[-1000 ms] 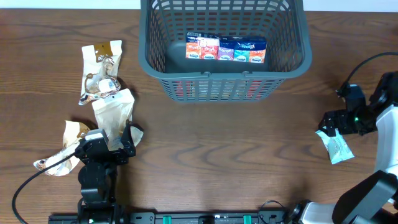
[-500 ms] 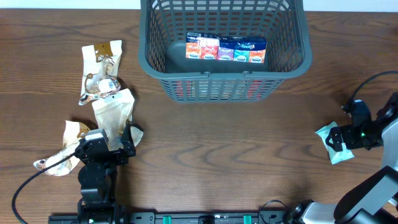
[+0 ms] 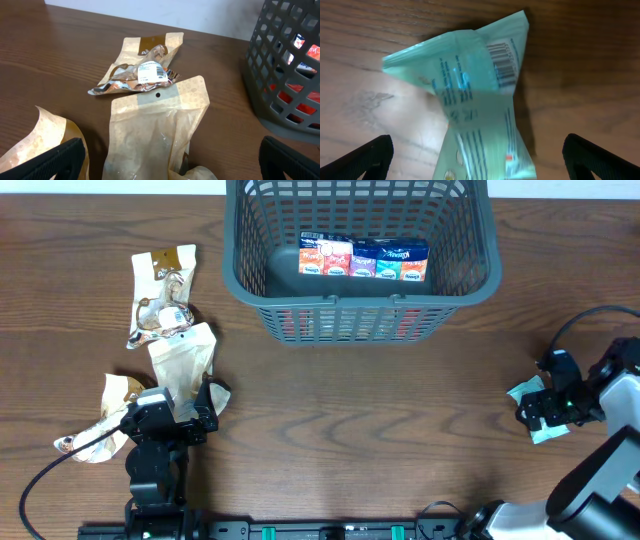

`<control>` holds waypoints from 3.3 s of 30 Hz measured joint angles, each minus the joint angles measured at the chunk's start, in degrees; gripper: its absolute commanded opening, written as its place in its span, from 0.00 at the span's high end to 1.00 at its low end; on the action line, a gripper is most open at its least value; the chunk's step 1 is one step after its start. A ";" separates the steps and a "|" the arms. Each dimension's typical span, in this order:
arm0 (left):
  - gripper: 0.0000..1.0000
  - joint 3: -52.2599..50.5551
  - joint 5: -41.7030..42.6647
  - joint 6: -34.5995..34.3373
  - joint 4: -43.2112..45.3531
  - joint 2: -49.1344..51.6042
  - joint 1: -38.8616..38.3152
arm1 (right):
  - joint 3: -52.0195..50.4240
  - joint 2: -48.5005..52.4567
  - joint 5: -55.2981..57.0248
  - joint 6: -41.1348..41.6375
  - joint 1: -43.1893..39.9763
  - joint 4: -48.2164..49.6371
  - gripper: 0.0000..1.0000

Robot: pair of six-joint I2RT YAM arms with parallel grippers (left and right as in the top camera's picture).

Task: Pack container
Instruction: 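Move the right gripper to the mint-green wipe packet and grasp it, then lift the wipe packet with the right gripper and drop it in basket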

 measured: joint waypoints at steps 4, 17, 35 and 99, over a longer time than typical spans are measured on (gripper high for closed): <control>0.01 0.00 0.00 0.02 0.00 0.00 0.00 | -0.04 2.34 0.00 -0.15 0.00 1.05 0.07; 0.01 0.00 0.00 0.02 0.00 0.00 0.00 | -0.09 3.15 0.00 -0.15 0.00 4.33 0.11; 0.01 0.00 0.00 0.02 0.00 0.00 0.00 | -0.52 6.34 1.55 0.00 0.00 4.98 0.60; 0.02 0.00 0.02 0.00 0.00 0.00 0.00 | 69.79 36.02 -10.88 -13.05 52.83 -27.85 0.01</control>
